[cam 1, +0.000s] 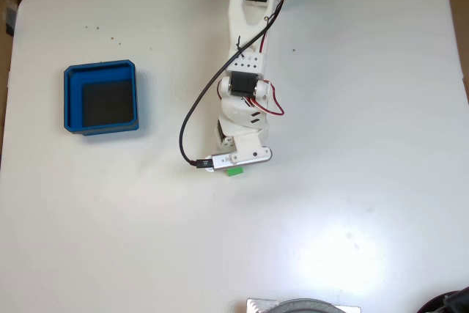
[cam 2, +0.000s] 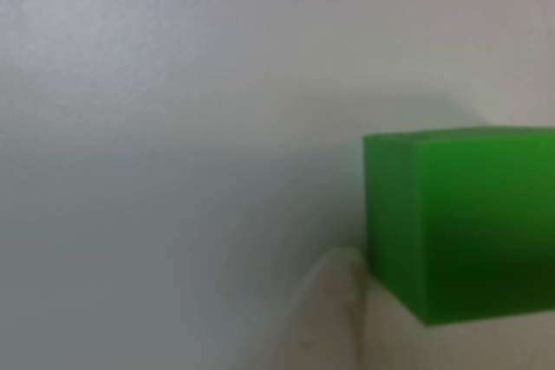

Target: Pick up green cube and drop it in the blue box

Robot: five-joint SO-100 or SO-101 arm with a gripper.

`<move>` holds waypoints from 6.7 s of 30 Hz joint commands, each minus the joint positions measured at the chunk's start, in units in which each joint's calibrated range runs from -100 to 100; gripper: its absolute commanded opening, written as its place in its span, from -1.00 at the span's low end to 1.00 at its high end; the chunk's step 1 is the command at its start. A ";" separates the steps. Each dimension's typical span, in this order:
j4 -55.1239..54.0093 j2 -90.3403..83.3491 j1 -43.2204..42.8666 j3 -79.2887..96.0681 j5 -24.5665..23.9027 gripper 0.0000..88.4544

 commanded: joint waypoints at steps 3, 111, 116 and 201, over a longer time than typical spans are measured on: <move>-1.50 -0.80 -1.14 -3.55 -0.20 -0.21; -5.49 -0.89 -0.31 -3.55 -0.05 -0.65; -5.41 -0.89 -0.31 -3.55 -0.10 -0.80; 13.67 -30.32 15.57 -1.84 -16.36 -0.95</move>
